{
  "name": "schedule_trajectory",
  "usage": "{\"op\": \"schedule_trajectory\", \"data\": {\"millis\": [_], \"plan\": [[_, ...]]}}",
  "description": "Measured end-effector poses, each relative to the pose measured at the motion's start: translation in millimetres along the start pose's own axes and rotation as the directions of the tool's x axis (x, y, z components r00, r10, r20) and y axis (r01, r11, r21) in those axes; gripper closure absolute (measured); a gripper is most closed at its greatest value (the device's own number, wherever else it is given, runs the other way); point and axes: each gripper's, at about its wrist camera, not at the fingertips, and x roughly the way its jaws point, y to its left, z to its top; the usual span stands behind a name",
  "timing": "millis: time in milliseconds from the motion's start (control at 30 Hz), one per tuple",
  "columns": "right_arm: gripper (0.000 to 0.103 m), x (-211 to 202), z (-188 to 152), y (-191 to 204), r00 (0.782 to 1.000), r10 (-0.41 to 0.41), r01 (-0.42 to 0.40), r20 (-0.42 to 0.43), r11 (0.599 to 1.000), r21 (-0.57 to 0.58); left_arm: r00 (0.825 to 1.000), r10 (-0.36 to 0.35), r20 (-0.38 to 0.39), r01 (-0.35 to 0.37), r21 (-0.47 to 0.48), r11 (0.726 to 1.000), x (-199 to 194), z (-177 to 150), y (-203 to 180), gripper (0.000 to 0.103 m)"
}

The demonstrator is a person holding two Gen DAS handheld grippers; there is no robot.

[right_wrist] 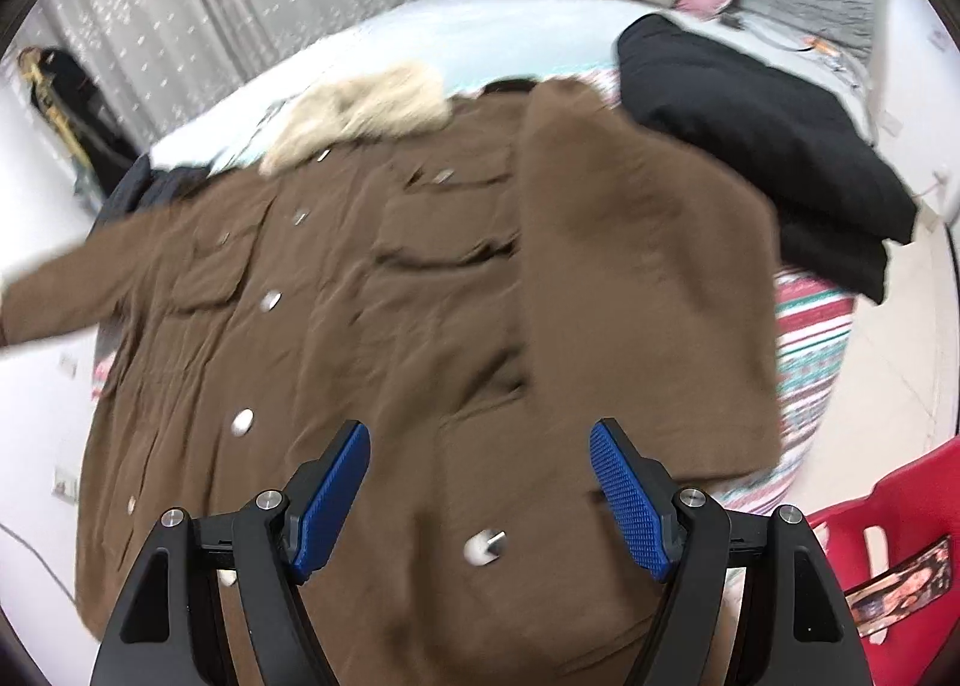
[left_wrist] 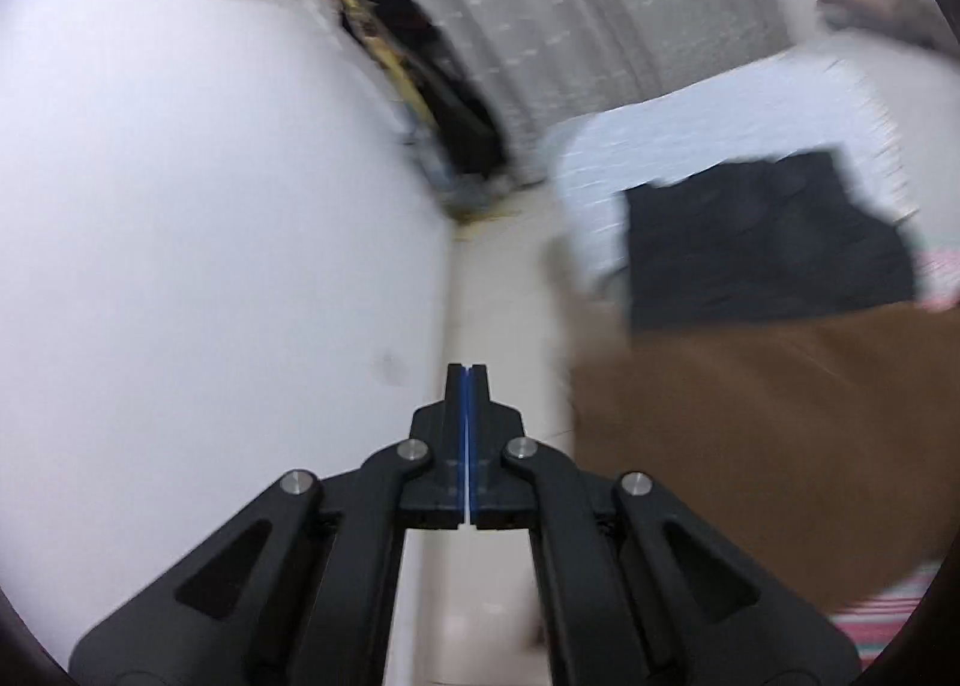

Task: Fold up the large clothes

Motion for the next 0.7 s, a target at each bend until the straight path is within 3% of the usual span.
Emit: {"op": "schedule_trajectory", "data": {"millis": [67, 133, 200, 267, 400, 567, 600, 633, 667, 700], "plan": [[0.026, -3, 6, -14, 0.999, -0.047, 0.047, 0.007, 0.999, 0.016, 0.998, -0.038, -0.044, 0.036, -0.046, 0.998, 11, -8, 3, 0.101], [0.026, -4, 7, -22, 0.998, -0.067, 0.067, -0.002, 0.998, 0.018, 0.99, -0.112, -0.082, 0.105, -0.084, 0.991, 11, -14, 2, 0.086], [0.026, 0, 8, -25, 0.997, -0.075, 0.075, -0.024, 0.997, -0.005, 0.975, -0.194, -0.104, 0.184, -0.104, 0.977, 2, -19, -7, 0.043], [0.026, 11, 9, -24, 0.994, -0.099, 0.098, -0.048, 0.995, -0.035, 0.962, -0.257, -0.097, 0.245, -0.119, 0.962, -11, -25, -12, 0.033], [0.026, 45, 15, -12, 0.987, -0.124, 0.114, -0.1, 0.988, -0.108, 0.906, -0.405, -0.126, 0.388, -0.139, 0.911, -46, -38, -34, 0.025], [0.029, 95, 20, -10, 0.973, -0.178, 0.156, -0.148, 0.976, -0.151, 0.812, -0.571, -0.125, 0.558, -0.123, 0.821, -99, -55, -67, 0.023], [0.038, 101, 20, -10, 0.969, -0.21, 0.187, -0.129, 0.968, -0.165, 0.794, -0.596, -0.125, 0.586, -0.108, 0.803, -109, -56, -76, 0.023], [0.076, 103, 20, -9, 0.964, -0.239, 0.215, -0.117, 0.959, -0.188, 0.772, -0.623, -0.124, 0.617, -0.087, 0.782, -120, -58, -87, 0.023], [0.097, 103, 21, -5, 0.95, -0.294, 0.262, -0.101, 0.933, -0.246, 0.755, -0.644, -0.125, 0.642, -0.065, 0.764, -132, -59, -95, 0.023], [0.098, 95, 24, -3, 0.948, -0.308, 0.275, -0.085, 0.922, -0.272, 0.735, -0.665, -0.129, 0.668, -0.03, 0.744, -146, -60, -108, 0.022]]}}
